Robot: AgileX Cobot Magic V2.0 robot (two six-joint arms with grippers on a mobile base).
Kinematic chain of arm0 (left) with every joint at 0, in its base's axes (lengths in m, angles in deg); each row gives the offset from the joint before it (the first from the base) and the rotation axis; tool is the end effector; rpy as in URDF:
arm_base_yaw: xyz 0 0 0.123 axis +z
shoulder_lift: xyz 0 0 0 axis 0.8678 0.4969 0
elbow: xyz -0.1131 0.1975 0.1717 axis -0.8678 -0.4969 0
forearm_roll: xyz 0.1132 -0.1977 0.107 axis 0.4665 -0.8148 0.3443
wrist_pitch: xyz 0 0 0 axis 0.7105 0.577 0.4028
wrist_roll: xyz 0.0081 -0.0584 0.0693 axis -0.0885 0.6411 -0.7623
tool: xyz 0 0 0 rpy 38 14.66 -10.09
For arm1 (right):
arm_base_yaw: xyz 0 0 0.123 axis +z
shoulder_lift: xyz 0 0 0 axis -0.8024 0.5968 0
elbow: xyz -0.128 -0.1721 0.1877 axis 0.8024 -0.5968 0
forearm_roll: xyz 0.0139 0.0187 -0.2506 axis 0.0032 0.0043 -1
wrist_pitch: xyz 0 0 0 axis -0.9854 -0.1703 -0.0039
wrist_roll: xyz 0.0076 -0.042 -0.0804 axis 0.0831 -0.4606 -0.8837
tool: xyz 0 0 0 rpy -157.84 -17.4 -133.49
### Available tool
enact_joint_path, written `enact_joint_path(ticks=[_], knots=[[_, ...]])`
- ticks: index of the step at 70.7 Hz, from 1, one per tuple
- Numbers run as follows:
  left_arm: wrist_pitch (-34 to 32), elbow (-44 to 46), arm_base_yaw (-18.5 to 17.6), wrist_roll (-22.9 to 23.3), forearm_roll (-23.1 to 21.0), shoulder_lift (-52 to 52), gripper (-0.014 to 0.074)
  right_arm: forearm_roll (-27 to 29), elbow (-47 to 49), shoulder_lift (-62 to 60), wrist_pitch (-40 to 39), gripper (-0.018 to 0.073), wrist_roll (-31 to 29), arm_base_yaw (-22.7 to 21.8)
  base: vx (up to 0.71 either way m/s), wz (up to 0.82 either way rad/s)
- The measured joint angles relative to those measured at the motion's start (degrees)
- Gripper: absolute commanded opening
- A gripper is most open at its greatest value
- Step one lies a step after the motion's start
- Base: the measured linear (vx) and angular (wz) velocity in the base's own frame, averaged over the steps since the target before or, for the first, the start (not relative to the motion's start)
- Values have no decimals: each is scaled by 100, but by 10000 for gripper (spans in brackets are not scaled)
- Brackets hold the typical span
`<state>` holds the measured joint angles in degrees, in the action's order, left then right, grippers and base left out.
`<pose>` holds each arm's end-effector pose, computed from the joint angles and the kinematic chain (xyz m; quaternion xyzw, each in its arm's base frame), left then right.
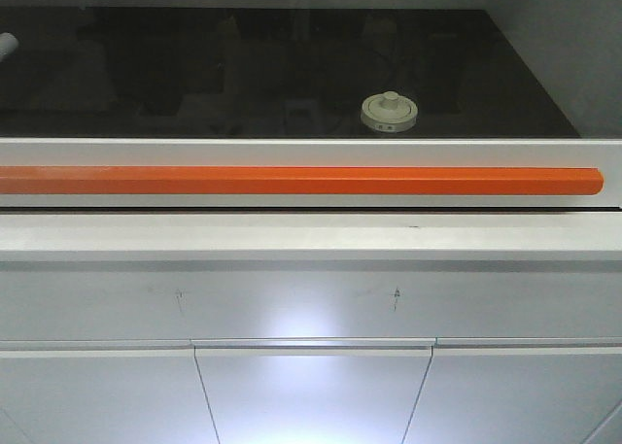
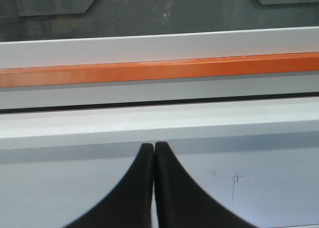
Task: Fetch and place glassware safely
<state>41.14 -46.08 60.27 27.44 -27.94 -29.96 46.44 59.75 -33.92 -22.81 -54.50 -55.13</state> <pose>0.0565 -0.0005 0.1931 -0.0079 0.7242 -0.0103 0.6895 0.0568 -0.0018 0.1962 -0.0183 0.7150 -0.0394 0.6977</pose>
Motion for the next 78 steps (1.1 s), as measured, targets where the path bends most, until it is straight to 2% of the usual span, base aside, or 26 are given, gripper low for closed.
enact_joint_path(ticks=[78], knots=[[0, 0, 0, 0, 0, 0, -7, 0, 0, 0, 0, -3, 0, 0, 0, 0]])
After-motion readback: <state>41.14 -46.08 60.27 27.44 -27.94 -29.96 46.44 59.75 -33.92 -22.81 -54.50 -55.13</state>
